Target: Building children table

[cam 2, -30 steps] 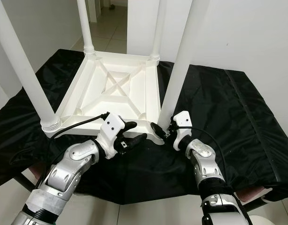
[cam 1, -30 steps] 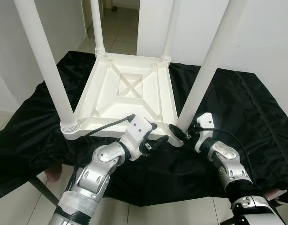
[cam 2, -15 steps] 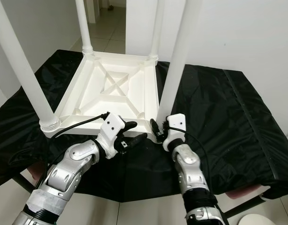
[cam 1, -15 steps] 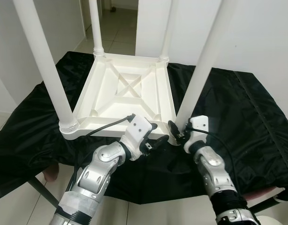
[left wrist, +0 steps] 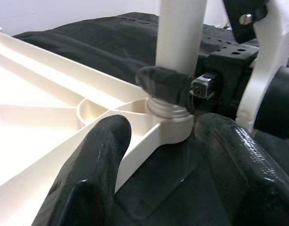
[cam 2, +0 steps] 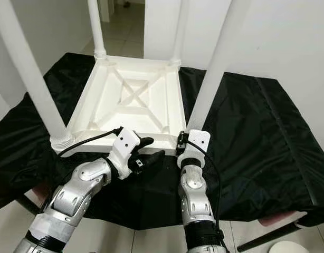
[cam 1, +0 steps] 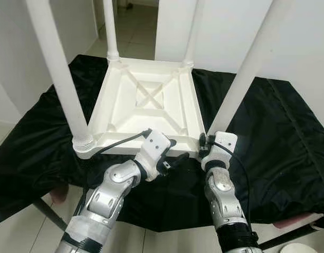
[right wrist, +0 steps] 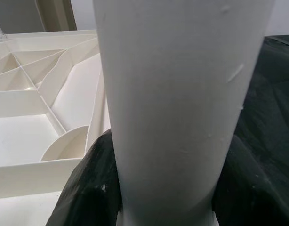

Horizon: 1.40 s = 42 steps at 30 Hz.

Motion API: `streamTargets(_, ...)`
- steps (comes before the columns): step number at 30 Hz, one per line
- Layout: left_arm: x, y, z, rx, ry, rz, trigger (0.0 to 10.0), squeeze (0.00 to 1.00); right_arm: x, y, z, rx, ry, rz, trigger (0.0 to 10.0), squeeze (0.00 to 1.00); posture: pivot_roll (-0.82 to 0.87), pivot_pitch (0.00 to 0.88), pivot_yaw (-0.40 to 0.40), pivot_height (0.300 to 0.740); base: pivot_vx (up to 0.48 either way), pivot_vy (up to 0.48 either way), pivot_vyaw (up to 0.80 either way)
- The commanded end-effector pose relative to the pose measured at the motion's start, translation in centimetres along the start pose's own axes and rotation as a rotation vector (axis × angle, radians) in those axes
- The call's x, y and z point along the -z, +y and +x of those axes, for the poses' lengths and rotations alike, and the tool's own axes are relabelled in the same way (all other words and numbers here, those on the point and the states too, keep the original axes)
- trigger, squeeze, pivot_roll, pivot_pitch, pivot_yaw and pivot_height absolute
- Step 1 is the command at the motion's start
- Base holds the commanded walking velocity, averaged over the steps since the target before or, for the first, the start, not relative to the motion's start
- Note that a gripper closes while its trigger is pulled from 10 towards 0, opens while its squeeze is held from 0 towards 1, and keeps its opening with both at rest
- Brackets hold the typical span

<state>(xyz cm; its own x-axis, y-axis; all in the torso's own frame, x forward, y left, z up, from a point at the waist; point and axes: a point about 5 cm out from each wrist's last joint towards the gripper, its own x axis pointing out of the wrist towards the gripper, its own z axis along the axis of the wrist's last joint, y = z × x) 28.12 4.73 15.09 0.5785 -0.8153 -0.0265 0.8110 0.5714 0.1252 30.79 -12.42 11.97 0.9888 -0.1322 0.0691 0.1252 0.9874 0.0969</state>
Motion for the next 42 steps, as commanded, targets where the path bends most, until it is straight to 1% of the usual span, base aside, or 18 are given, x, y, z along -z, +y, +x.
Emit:
streamTargets(1,0.1,-0.1,0.0,-0.026,0.012,0.004,10.0,0.0,-0.3,-0.2,-0.2,0.007,-0.01,-0.008,10.0,0.0,0.07,0.0,-0.058,0.74,0.0,0.0,0.0)
streamTargets(5,0.1,-0.2,-0.1,-0.03,0.012,0.004,10.0,0.0,-0.2,0.2,-0.3,0.015,0.002,-0.001,10.0,0.0,0.07,0.0,-0.061,0.74,0.0,0.0,0.0)
streamTargets(6,0.2,-0.2,-0.2,-0.033,0.014,0.002,10.0,0.0,-0.3,0.4,-0.4,0.008,0.0,0.004,10.0,1.0,0.08,0.0,-0.065,0.74,0.0,0.0,0.0)
streamTargets(13,0.3,-0.3,-0.4,-0.039,0.016,-0.002,10.0,0.0,-0.6,0.2,-0.8,0.03,-0.009,0.003,10.0,1.0,0.09,0.0,-0.071,0.74,0.0,0.0,0.0)
streamTargets(15,0.4,-0.4,-0.6,-0.042,0.02,-0.005,10.0,0.0,-0.6,-0.7,-1.2,0.035,-0.015,-0.003,10.0,1.0,0.09,0.0,-0.073,0.74,0.0,0.0,0.0)
streamTargets(17,0.5,-0.4,-0.7,-0.045,0.024,-0.007,10.0,0.0,-0.4,-1.6,-1.7,0.007,-0.017,0.007,10.0,1.0,0.08,0.0,-0.072,0.74,0.0,0.0,0.0)
streamTargets(19,0.5,-0.5,-0.8,-0.046,0.025,-0.008,10.0,0.0,-0.3,-1.8,-1.9,-0.023,-0.007,0.018,10.0,1.0,0.08,0.0,-0.071,0.74,0.0,0.0,0.0)
streamTargets(20,0.5,-0.5,-0.8,-0.046,0.026,-0.009,10.0,0.0,-0.2,-2.0,-2.1,-0.058,-0.001,0.026,10.0,0.28,0.08,0.0,-0.071,0.74,0.0,0.0,0.0)
streamTargets(21,0.5,-0.5,-0.8,-0.045,0.026,-0.01,10.0,0.0,-0.1,-2.2,-2.2,-0.091,0.004,0.034,10.0,0.0,0.07,0.0,-0.069,0.74,0.0,0.0,0.0)
streamTargets(22,0.5,-0.5,-0.8,-0.045,0.026,-0.01,10.0,0.0,-0.1,-2.2,-2.2,-0.091,0.004,0.034,10.0,0.0,0.07,0.0,-0.069,0.74,0.0,0.0,0.0)
streamTargets(26,0.5,-0.5,-0.7,-0.039,0.027,-0.01,10.0,0.0,0.1,-3.3,-2.5,-0.17,0.007,0.001,10.0,0.0,0.07,0.0,-0.065,0.74,0.0,0.0,0.0)
streamTargets(29,0.4,-0.4,-0.6,-0.037,0.026,-0.008,10.0,0.0,0.0,-4.3,-2.3,-0.248,0.007,-0.019,10.0,0.0,0.07,0.0,-0.064,0.74,0.0,0.0,0.0)
streamTargets(30,0.4,-0.3,-0.6,-0.036,0.026,-0.007,10.0,0.0,-0.2,-4.8,-2.0,-0.26,0.001,-0.041,10.0,0.0,0.07,0.0,-0.064,0.74,0.0,0.0,0.0)
streamTargets(32,0.4,-0.3,-0.5,-0.036,0.026,-0.006,10.0,0.0,-0.3,-5.2,-1.9,-0.263,-0.003,-0.055,10.0,0.0,0.06,0.0,-0.055,0.74,0.0,0.0,0.0)
streamTargets(36,0.3,-0.2,-0.4,-0.031,0.026,-0.002,10.0,0.0,-1.1,-6.6,-0.7,-0.353,-0.009,-0.117,10.0,0.0,0.06,0.0,-0.05,0.74,0.0,0.0,0.0)
streamTargets(37,0.3,-0.2,-0.4,-0.031,0.026,-0.002,10.0,0.0,-1.1,-6.6,-0.7,-0.353,-0.009,-0.117,10.0,0.0,0.06,0.0,-0.05,0.74,0.0,0.0,0.0)
streamTargets(39,0.3,-0.2,-0.4,-0.03,0.025,-0.001,10.0,0.0,-1.4,-6.8,-0.1,-0.421,-0.01,-0.151,10.0,0.0,0.06,0.0,-0.047,0.74,0.0,0.0,0.0)
streamTargets(42,0.2,-0.1,-0.3,-0.03,0.023,0.002,10.0,0.0,-1.4,-6.3,0.6,-0.542,0.009,-0.184,10.0,0.0,0.06,0.0,-0.046,0.74,0.0,0.0,0.0)
